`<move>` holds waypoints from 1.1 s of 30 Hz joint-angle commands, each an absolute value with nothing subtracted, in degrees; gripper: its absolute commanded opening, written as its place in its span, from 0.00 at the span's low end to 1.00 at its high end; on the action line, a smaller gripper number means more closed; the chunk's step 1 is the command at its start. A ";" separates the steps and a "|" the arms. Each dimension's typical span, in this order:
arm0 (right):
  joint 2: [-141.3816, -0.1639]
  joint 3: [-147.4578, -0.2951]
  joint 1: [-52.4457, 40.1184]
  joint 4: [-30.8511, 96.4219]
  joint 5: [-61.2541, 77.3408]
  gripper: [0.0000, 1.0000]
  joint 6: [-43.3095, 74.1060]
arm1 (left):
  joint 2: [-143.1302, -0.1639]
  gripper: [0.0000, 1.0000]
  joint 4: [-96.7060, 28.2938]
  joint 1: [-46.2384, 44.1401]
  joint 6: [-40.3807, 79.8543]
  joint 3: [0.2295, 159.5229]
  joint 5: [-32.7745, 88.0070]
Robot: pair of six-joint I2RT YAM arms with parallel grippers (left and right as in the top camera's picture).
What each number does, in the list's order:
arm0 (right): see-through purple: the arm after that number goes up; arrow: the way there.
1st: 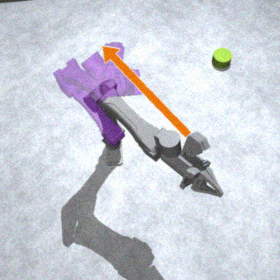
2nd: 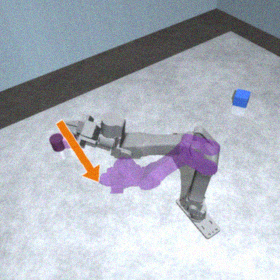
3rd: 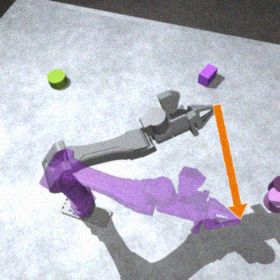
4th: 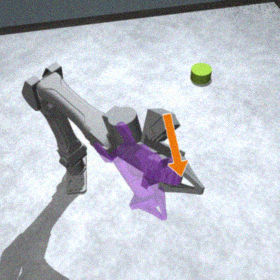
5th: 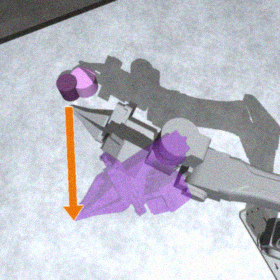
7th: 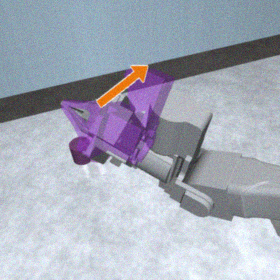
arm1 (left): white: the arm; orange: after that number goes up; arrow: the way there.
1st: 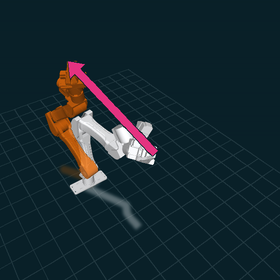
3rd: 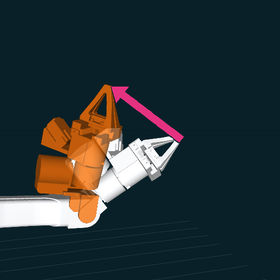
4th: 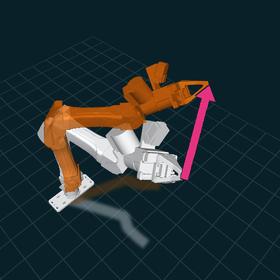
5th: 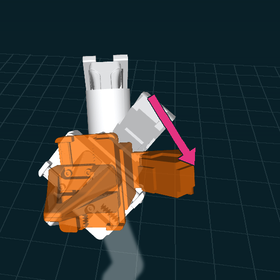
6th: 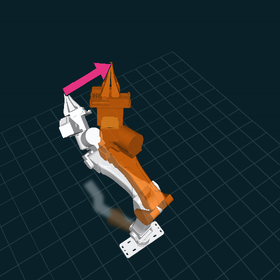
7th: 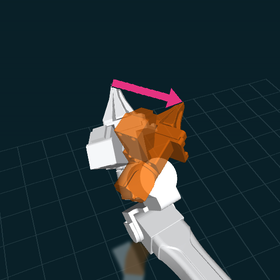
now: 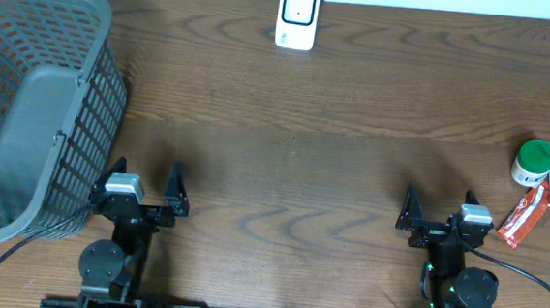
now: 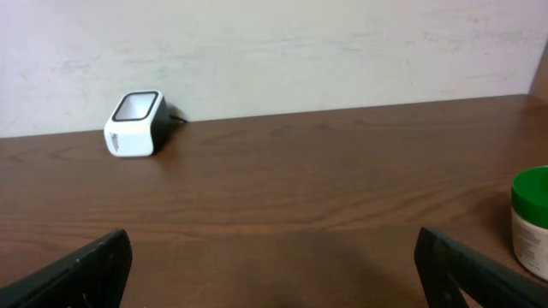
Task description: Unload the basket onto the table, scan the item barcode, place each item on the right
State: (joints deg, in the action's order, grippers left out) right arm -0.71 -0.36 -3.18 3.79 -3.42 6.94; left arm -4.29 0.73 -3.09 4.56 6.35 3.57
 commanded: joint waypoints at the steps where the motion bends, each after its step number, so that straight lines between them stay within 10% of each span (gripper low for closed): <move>1: -0.32 -0.32 -2.98 4.05 -3.36 0.99 6.15 | -0.03 0.96 1.63 -2.52 5.02 3.88 1.48; 33: -0.51 -0.32 -2.98 4.05 -3.36 0.99 6.17 | -0.23 0.96 -5.10 -1.89 3.07 0.71 -0.89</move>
State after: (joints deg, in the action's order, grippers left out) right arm -0.69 -0.36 -3.18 3.79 -3.42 6.94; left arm -0.58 -4.45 -2.24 4.05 2.55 0.03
